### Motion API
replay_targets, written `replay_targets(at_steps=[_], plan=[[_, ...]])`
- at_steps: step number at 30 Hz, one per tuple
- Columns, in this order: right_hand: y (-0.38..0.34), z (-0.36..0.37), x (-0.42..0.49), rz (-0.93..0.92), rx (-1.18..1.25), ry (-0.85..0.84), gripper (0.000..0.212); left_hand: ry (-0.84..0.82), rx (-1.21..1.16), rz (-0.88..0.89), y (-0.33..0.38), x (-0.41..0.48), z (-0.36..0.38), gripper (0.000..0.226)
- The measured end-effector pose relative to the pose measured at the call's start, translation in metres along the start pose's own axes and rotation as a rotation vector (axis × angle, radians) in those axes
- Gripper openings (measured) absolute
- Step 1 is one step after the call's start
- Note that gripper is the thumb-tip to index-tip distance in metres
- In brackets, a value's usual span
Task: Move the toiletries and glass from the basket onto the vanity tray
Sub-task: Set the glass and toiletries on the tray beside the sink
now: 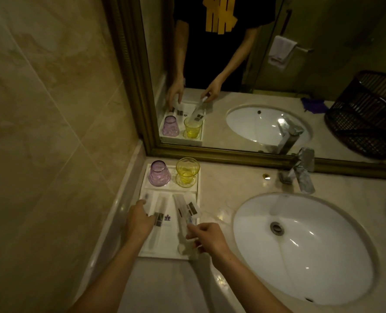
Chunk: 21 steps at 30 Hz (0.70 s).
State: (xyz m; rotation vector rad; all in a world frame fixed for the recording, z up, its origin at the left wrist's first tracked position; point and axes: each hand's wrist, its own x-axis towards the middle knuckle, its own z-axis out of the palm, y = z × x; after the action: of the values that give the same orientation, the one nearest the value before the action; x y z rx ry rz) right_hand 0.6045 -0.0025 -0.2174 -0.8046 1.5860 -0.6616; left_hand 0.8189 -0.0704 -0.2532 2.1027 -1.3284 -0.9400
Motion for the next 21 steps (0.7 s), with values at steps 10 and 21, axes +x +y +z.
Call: replay_targets(at_steps=[10, 21], plan=[[-0.003, 0.02, -0.003, -0.167, -0.541, 0.029, 0.019, -0.08, 0.475, 0.512, -0.021, -0.031, -0.005, 0.026], [0.004, 0.022, 0.006, -0.71, -1.066, -0.026, 0.038, -0.05, 0.682, 0.532, -0.034, -0.048, 0.016, 0.044]])
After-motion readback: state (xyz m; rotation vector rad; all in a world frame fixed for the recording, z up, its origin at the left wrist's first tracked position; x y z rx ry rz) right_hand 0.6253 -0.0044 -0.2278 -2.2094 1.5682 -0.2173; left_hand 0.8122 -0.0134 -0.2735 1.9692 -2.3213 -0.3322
